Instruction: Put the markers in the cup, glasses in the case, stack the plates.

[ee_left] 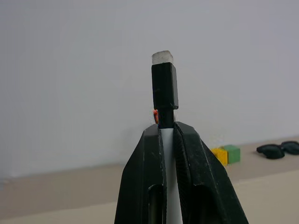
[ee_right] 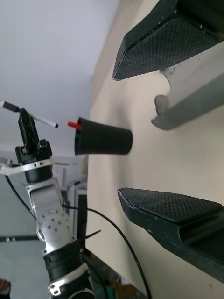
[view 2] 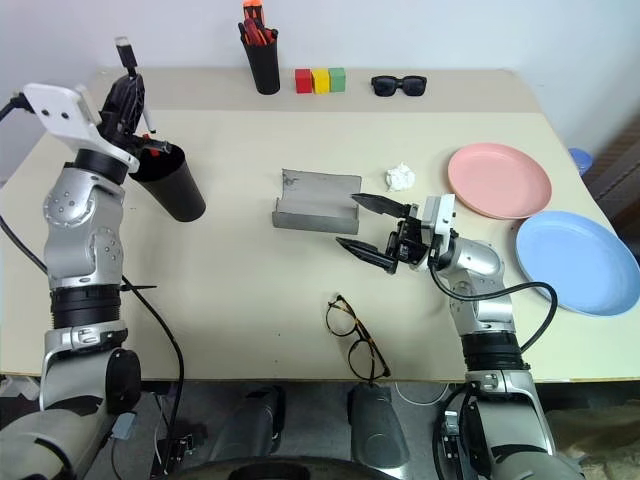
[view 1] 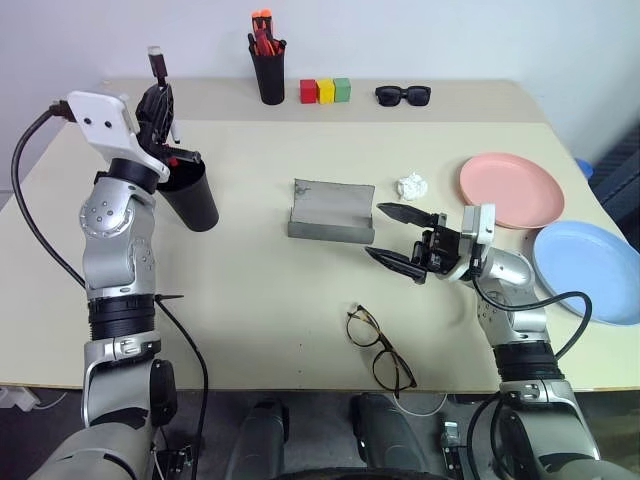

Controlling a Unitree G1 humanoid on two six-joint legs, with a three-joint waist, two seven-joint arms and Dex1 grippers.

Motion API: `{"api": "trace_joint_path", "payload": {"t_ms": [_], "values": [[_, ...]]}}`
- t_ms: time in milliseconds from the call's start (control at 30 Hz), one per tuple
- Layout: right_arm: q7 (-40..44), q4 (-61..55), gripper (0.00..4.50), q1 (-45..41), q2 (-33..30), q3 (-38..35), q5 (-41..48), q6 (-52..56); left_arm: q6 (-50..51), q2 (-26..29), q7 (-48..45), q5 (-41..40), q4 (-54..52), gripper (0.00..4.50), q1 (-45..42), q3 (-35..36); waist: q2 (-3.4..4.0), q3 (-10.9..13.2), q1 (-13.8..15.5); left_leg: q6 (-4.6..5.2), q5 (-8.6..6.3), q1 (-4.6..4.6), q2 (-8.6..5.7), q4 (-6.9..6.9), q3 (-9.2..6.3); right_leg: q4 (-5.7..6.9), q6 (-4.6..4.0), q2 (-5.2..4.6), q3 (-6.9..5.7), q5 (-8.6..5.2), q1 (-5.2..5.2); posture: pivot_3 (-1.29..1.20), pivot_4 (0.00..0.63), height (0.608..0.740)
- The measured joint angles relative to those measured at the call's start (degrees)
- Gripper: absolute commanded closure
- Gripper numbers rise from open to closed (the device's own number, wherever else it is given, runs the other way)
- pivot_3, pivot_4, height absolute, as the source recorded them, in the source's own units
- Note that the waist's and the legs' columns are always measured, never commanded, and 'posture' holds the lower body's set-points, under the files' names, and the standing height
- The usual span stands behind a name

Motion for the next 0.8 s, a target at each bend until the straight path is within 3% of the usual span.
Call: {"api": "trace_joint_path", "payload": {"t_ms": [800], "values": [[1.7,0.8,0.74,-0.1,0.3,1.1,-0.2,-0.4,-1.6,-0.4,1.9,1.8,-0.1,4.46,5.6,-0.5,0.00,0.0,0.1,0.00,0.00,0.01,0.00,0.01,0.00,0.00,0.00,0.01,0.00,0.00,0.02,0.00,0.150,0.740]]}}
